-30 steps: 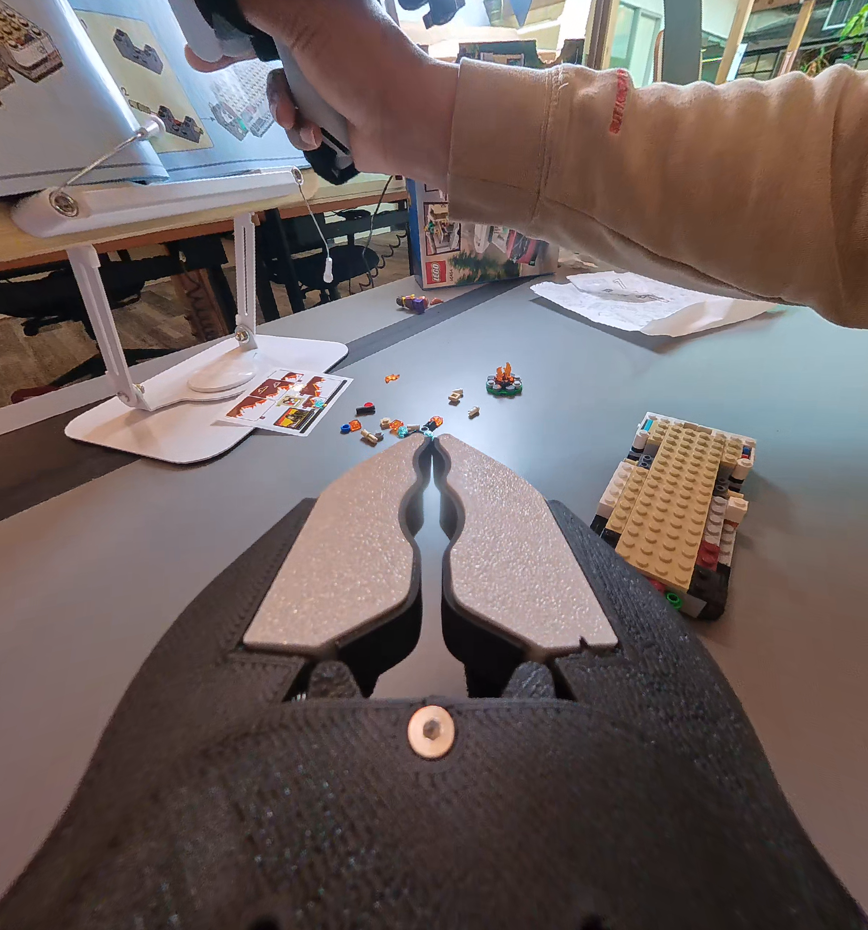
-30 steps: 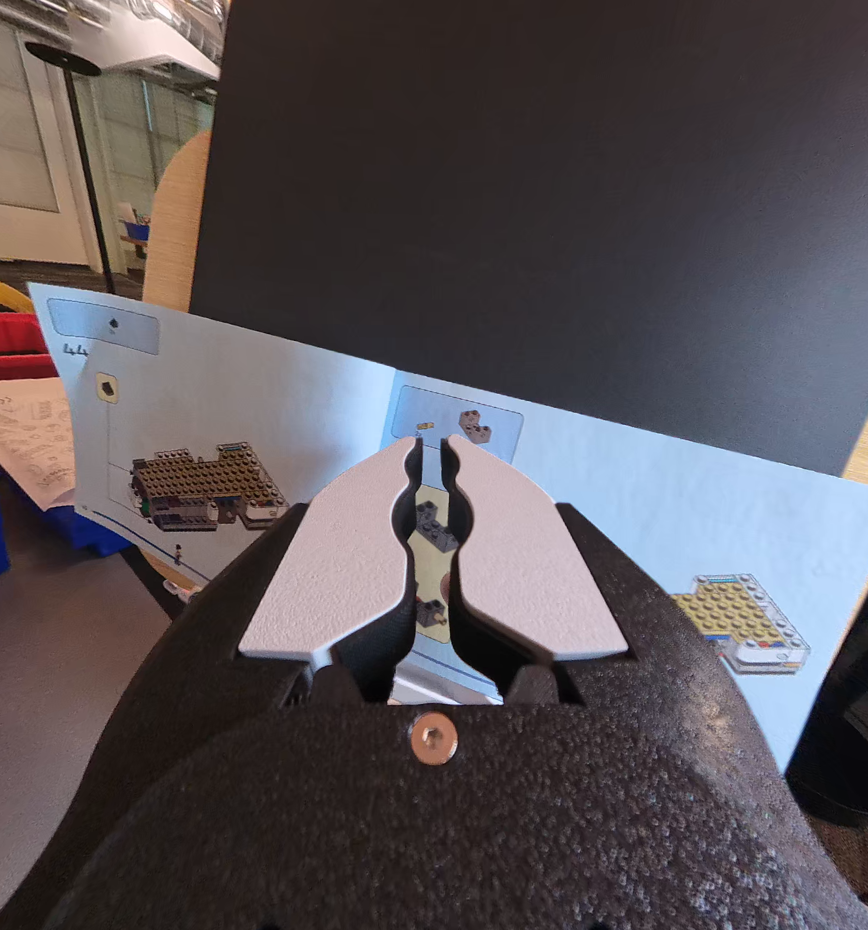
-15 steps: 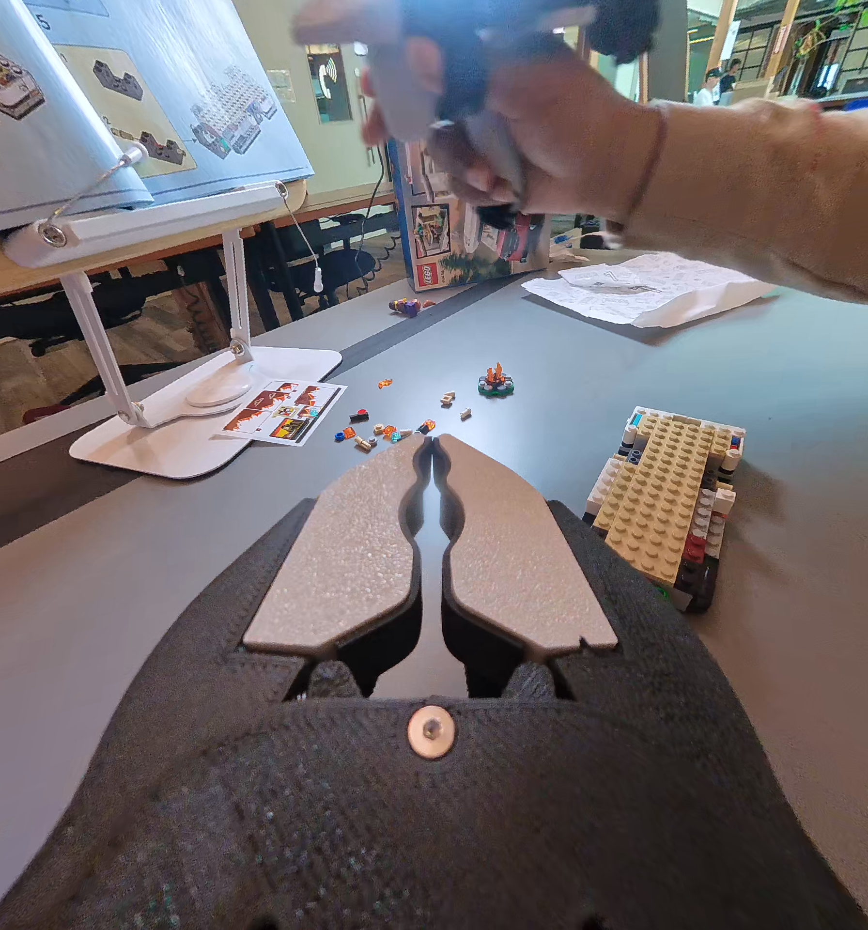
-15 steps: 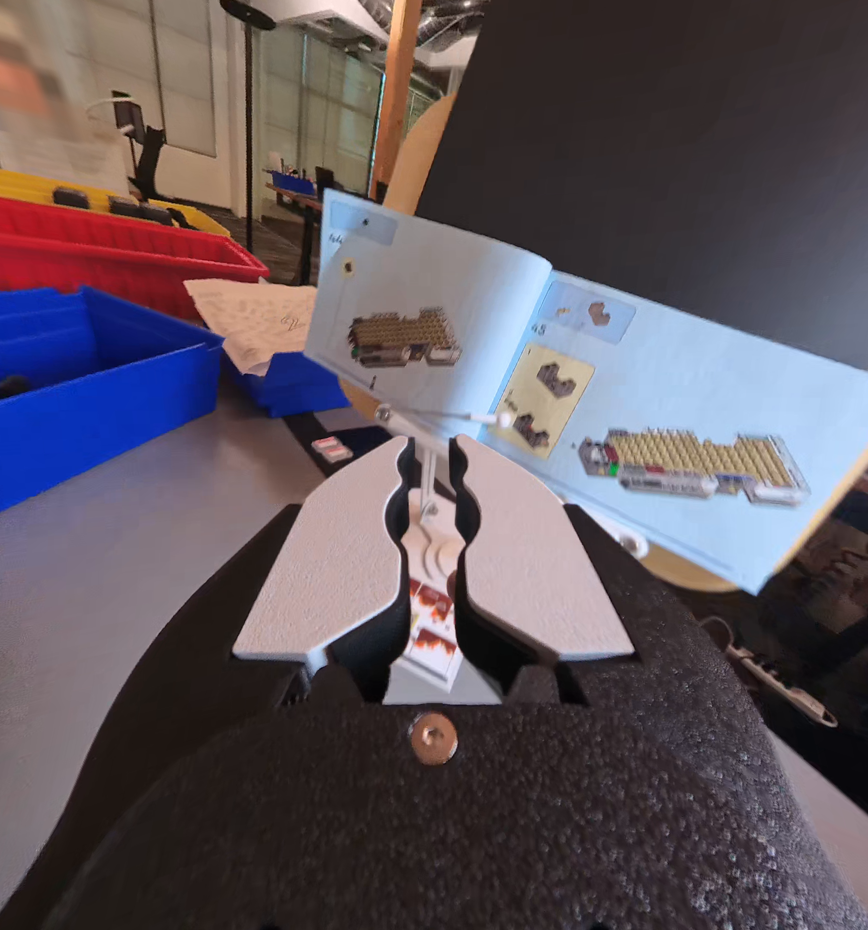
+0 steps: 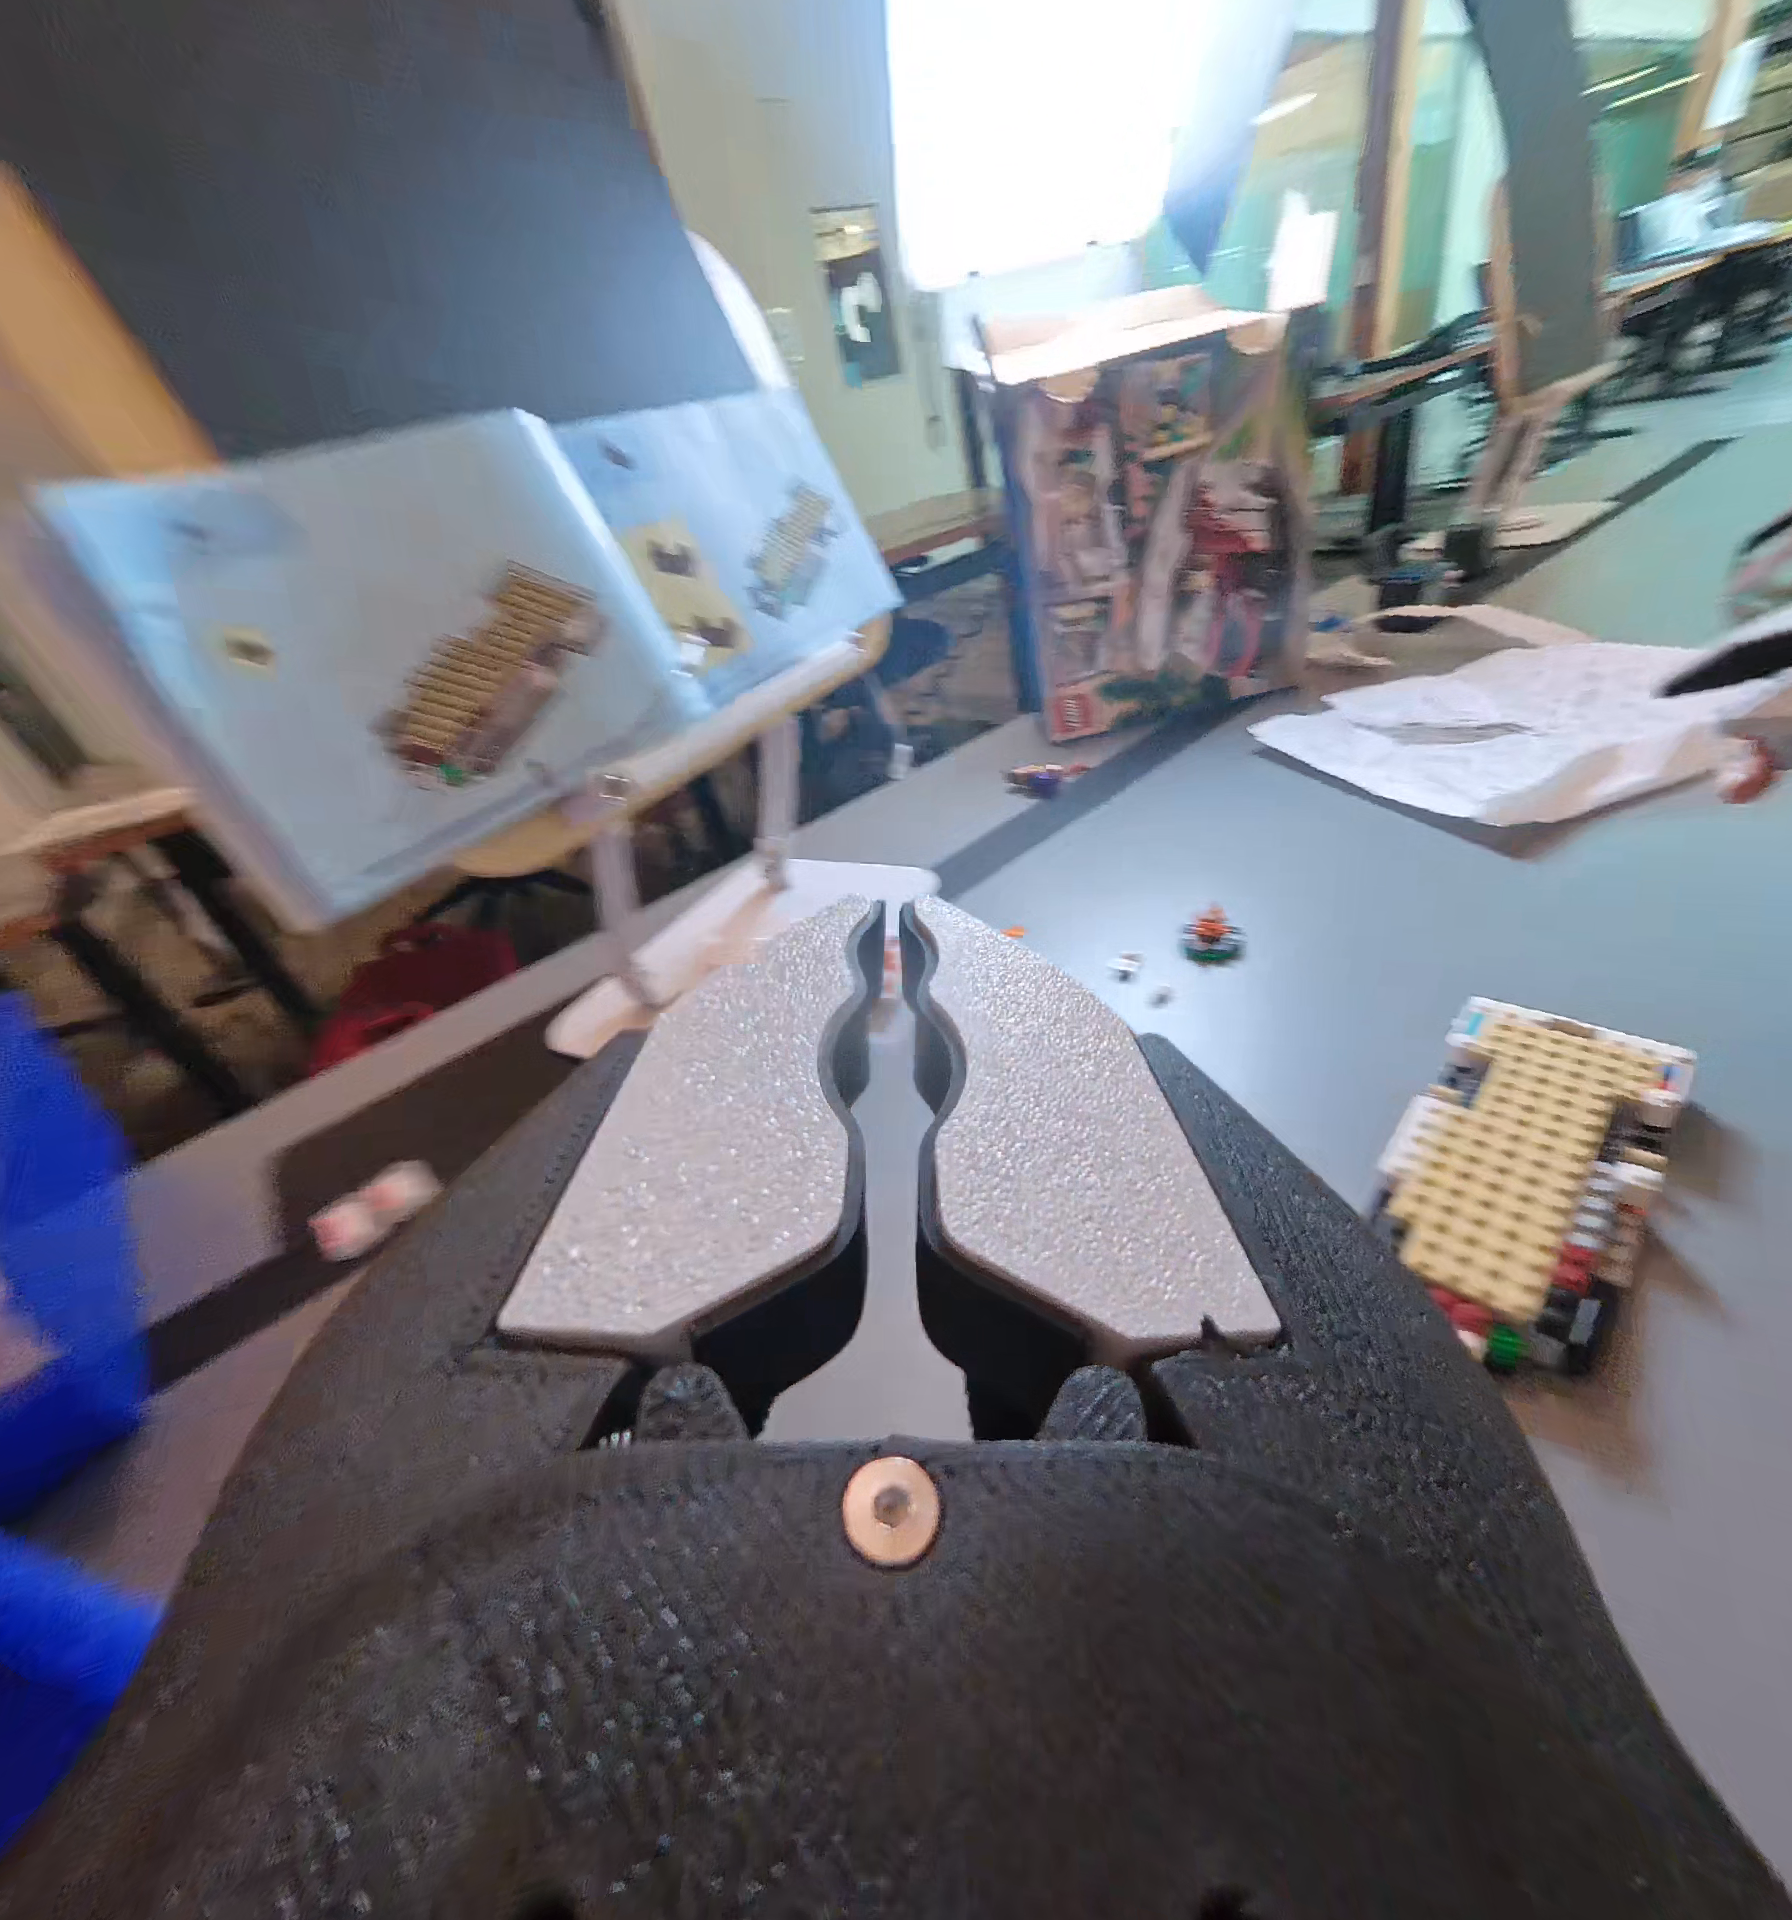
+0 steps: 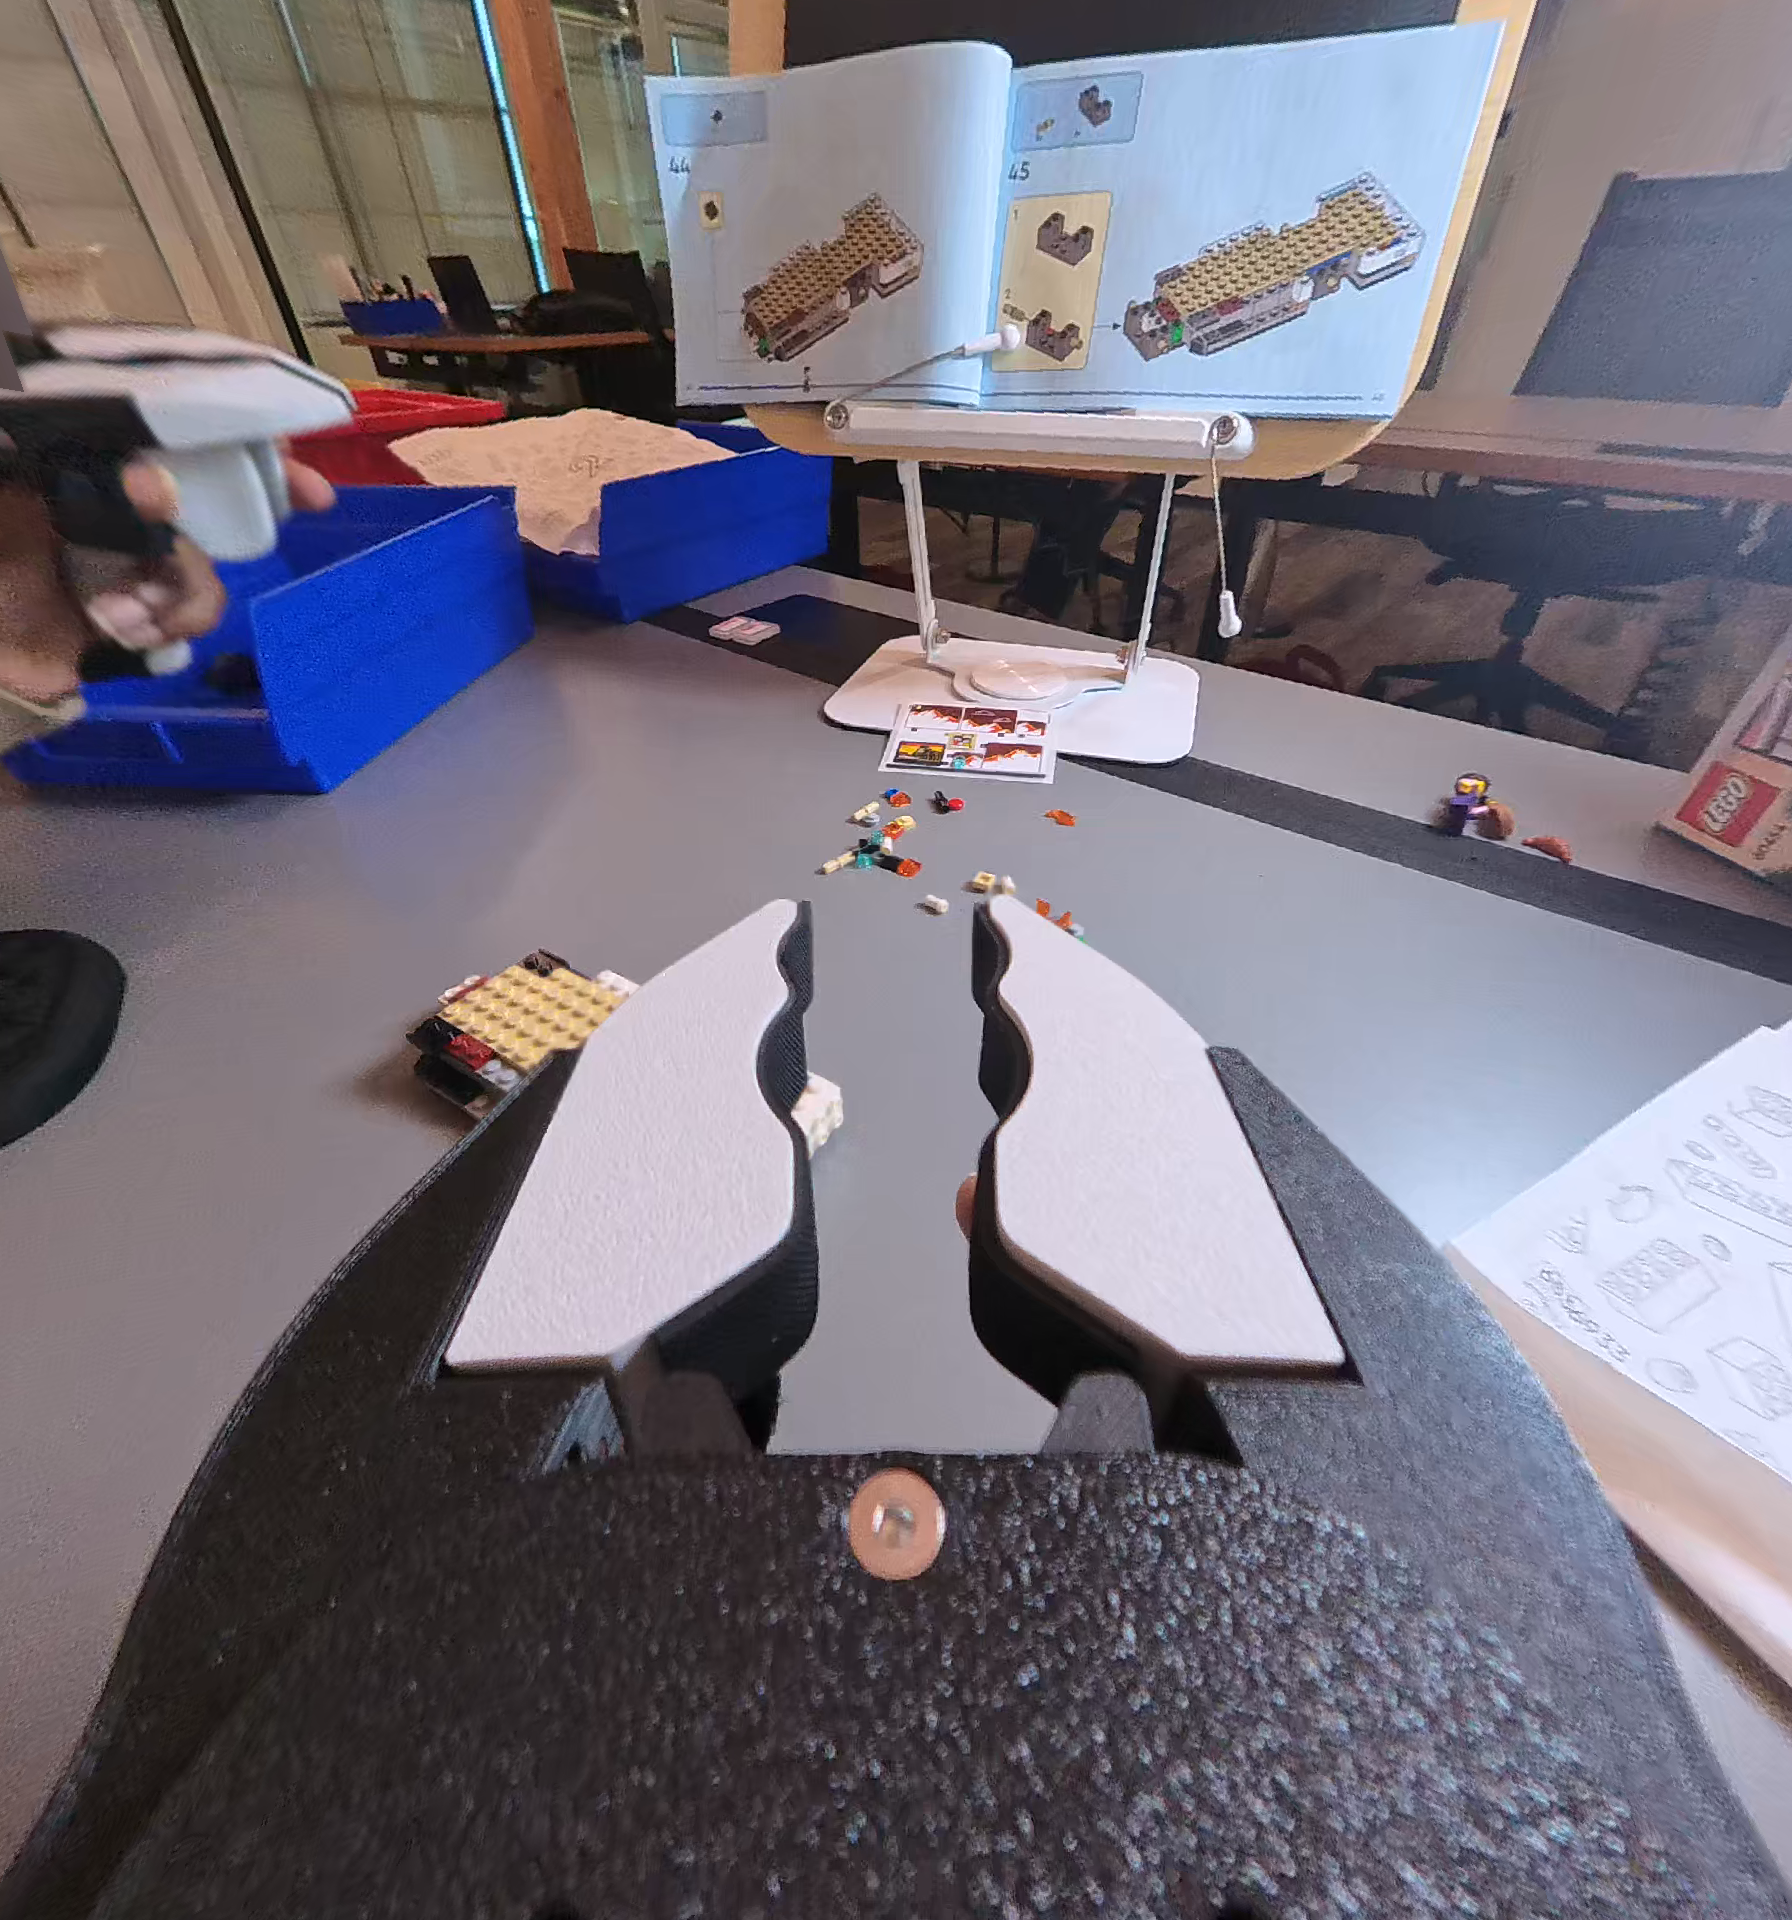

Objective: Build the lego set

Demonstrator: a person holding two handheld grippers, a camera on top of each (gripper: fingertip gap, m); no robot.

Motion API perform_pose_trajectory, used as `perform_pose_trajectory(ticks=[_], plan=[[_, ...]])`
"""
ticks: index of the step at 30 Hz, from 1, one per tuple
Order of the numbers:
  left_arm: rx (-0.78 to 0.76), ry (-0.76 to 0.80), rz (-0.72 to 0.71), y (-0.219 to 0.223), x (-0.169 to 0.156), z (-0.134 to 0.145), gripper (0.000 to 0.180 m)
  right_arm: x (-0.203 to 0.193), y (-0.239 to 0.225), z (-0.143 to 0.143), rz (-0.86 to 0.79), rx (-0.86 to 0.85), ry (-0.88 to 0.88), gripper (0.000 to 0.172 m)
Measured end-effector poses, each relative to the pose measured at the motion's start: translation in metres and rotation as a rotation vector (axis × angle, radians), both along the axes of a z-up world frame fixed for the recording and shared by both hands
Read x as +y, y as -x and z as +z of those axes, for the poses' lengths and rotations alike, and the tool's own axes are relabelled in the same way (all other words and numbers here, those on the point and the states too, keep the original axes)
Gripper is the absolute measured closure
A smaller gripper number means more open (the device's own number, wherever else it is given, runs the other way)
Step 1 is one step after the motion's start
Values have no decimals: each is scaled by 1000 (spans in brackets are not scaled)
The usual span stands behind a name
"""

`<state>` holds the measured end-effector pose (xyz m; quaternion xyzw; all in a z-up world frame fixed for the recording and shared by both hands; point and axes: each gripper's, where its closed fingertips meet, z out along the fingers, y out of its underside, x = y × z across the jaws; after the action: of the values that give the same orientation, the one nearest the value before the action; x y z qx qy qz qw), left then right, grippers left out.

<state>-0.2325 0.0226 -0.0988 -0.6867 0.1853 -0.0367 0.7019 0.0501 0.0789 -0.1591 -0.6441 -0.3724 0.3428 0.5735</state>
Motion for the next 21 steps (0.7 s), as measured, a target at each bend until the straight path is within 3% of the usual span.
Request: perform_pose_trajectory(ticks=[2,5,11,14,21], plan=[[59,43,127,56,-10,22,175,2,-1,5,7,14,-11,142],[202,294,295,150,-30,20,167,2,0,3,23,18,-2,142],[522,1082,372,290,-100,-75,156,-1,12,-13,68,-14,20,143],[648,1384,328,317,-129,-114,148,-1,15,-18,76,-31,21,143],[786,1746,171,328,-144,-164,131,0,17,-25,72,-58,29,143]])
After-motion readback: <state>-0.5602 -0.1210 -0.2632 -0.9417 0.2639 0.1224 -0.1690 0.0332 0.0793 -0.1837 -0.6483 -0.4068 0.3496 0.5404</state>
